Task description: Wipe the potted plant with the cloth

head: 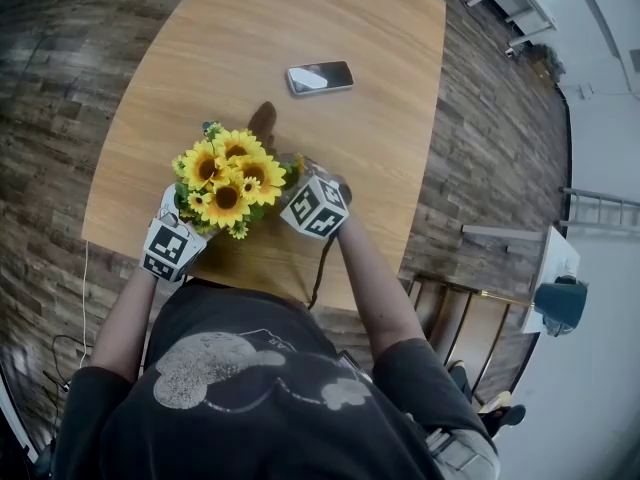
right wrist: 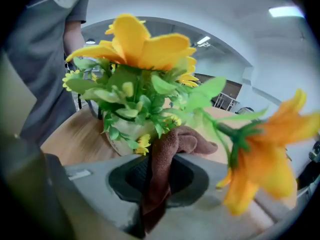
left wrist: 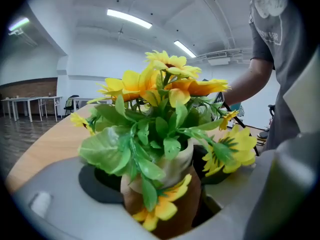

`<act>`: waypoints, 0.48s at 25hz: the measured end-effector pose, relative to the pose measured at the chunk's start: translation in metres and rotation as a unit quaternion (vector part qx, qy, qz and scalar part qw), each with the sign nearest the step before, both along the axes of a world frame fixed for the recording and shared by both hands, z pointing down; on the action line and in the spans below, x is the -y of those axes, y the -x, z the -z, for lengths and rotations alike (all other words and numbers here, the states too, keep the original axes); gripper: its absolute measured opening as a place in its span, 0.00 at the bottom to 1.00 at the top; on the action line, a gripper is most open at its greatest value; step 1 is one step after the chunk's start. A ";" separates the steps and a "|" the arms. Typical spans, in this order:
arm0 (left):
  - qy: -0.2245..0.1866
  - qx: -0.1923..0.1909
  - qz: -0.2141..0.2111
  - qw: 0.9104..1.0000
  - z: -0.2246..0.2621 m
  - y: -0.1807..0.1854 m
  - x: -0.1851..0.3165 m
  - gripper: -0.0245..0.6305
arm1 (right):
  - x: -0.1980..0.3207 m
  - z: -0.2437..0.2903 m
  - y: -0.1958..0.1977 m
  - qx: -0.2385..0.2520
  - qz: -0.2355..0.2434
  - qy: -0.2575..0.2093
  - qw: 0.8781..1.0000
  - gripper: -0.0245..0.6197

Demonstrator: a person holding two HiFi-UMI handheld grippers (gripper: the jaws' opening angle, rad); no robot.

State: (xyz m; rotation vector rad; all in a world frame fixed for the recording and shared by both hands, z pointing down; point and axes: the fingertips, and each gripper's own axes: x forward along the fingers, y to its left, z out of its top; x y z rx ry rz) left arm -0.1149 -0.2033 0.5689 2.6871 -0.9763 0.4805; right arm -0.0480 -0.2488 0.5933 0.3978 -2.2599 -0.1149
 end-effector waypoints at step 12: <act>0.003 -0.013 -0.022 1.000 0.004 -0.008 0.003 0.74 | -0.051 0.005 -0.014 0.022 -0.048 0.014 0.998 0.11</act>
